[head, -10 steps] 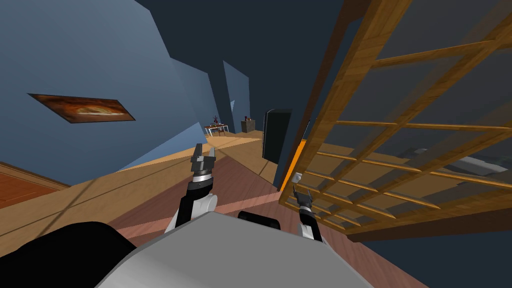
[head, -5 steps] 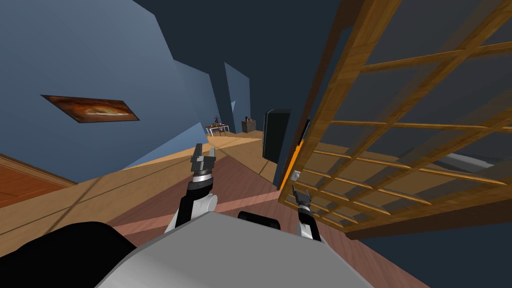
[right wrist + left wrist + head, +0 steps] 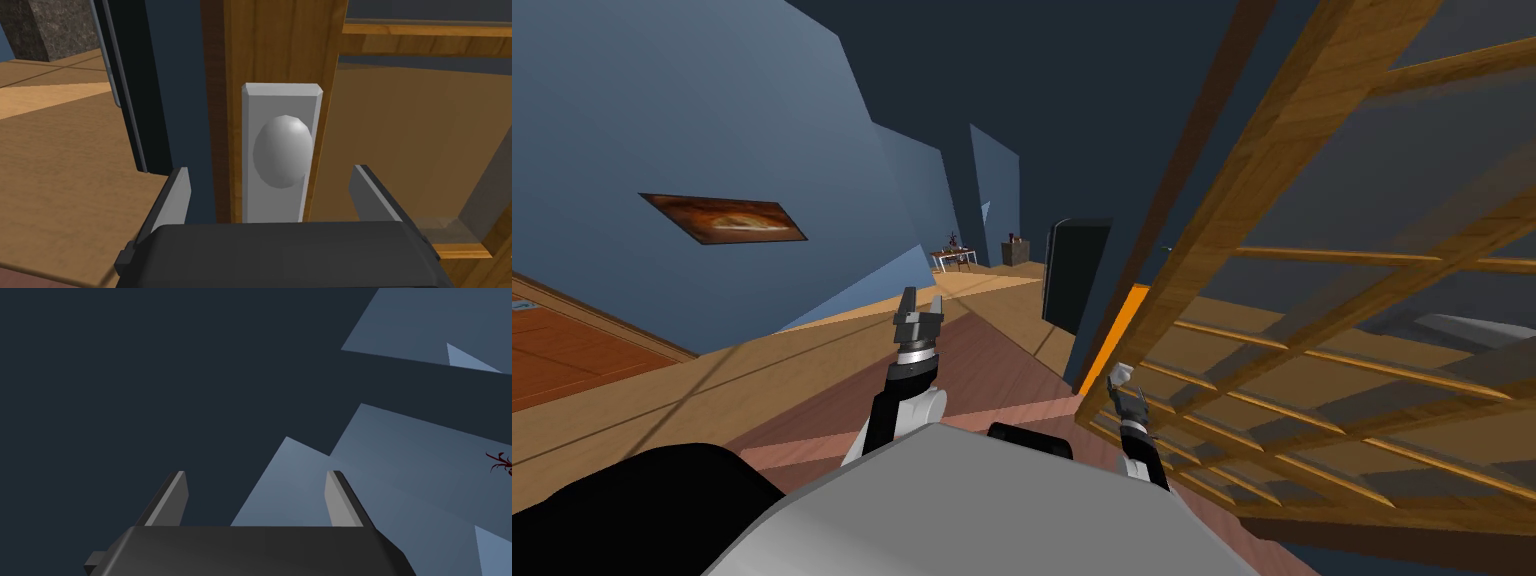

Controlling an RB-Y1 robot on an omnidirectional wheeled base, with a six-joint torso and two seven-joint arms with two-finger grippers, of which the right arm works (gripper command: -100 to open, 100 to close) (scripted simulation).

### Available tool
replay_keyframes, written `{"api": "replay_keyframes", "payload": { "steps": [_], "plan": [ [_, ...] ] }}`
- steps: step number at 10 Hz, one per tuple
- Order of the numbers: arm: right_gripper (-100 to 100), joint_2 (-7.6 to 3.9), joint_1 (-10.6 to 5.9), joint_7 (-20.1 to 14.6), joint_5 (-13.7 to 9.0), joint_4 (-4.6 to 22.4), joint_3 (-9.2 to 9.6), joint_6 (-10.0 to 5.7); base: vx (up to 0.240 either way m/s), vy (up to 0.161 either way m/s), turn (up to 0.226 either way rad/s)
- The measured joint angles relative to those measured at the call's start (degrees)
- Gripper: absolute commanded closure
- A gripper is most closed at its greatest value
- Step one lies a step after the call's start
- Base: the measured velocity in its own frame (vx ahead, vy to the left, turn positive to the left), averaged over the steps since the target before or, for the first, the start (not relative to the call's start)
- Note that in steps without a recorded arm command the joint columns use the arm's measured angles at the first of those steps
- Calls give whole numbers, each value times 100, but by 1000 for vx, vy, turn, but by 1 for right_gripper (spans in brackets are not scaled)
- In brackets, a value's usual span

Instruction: Pull the door open

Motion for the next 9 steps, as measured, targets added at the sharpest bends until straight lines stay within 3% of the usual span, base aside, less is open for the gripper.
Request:
{"api": "replay_keyframes", "payload": {
  "steps": [1,2,3,9],
  "plan": [
    [-100,-83,0,-111,-19,95,-24,-84,181,-38,62],
    [-100,-112,60,-122,-45,-8,-65,-48,83,-23,10],
    [100,-112,66,-115,-47,-29,-69,-39,-13,6,-14],
    [100,-124,72,-122,-50,5,-75,-35,-34,-5,14]
  ]
}}
